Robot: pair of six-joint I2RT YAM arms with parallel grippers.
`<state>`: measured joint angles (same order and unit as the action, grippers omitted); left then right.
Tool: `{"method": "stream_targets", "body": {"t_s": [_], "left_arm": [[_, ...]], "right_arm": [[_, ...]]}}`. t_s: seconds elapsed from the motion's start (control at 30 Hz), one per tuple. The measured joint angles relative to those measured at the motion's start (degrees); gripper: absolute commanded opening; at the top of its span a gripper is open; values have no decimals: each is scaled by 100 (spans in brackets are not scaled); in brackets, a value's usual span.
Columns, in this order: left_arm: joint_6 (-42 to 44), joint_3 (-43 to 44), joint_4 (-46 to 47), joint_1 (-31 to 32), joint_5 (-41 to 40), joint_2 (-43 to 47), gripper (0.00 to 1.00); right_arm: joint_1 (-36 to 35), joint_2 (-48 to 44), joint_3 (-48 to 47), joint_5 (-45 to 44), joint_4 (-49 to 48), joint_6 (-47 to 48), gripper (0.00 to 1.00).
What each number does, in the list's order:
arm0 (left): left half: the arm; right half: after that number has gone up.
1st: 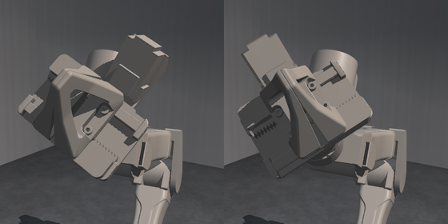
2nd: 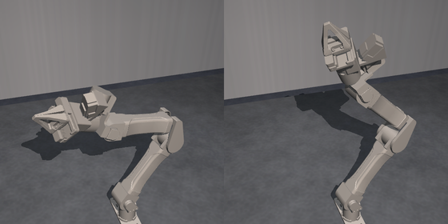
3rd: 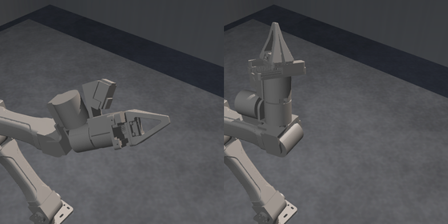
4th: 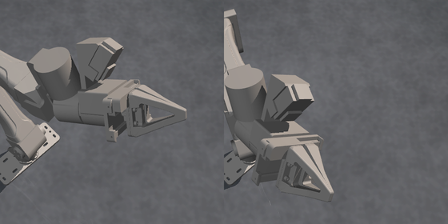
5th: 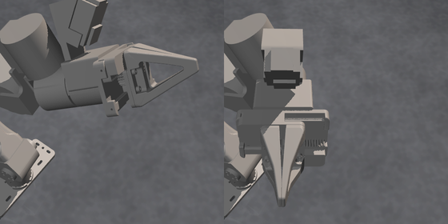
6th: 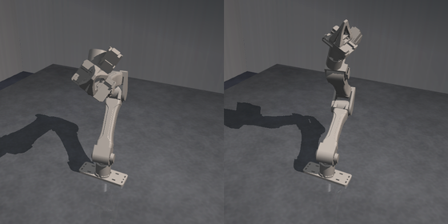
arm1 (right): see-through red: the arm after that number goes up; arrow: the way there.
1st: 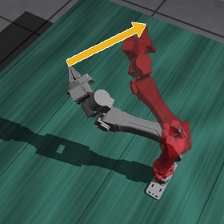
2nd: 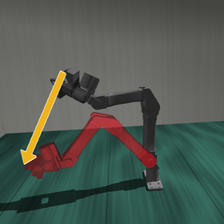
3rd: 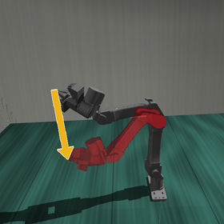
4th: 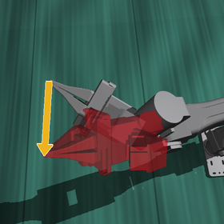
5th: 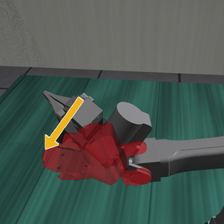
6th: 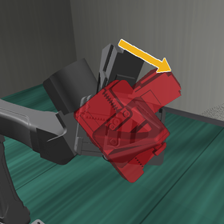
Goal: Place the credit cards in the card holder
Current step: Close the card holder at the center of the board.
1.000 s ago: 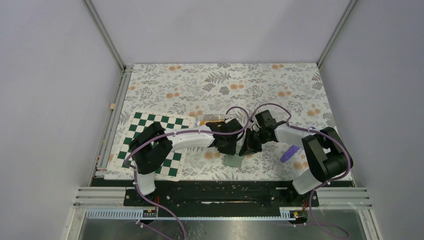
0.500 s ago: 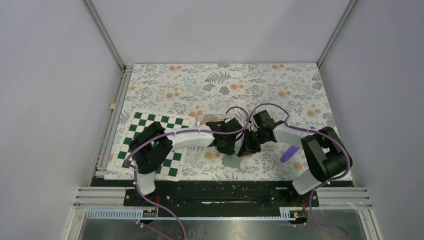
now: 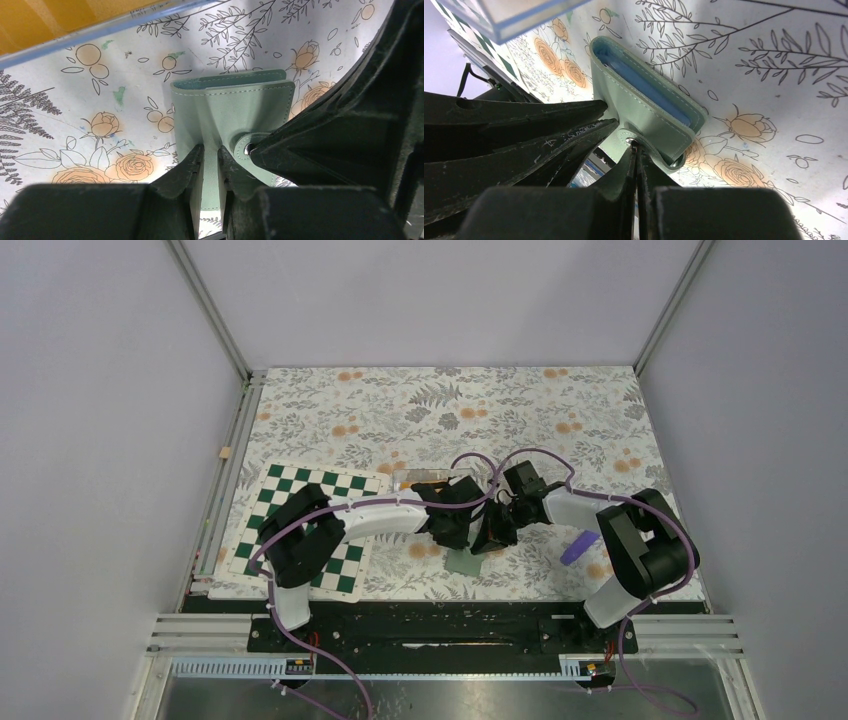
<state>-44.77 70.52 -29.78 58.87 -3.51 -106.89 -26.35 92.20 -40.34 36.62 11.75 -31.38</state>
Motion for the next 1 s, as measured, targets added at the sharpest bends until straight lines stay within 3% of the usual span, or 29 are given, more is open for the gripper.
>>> {"method": "stream_targets", "body": {"t_s": [0.1,0.2,0.47,1.0], "left_arm": [[0,-7,17,-2,2,4,30],[-48,-173,221,-35,70,129,36],[-409,-1067,1156,-393,691,649,35],[-505,-1534,2140,-522,1458,739,31]], "right_arm": [[0,2,4,17,-7,2,3],[0,2,31,55,-35,7,3],[-4,24,175,278,-221,2,3],[11,140,173,463,-245,0,3]]}}
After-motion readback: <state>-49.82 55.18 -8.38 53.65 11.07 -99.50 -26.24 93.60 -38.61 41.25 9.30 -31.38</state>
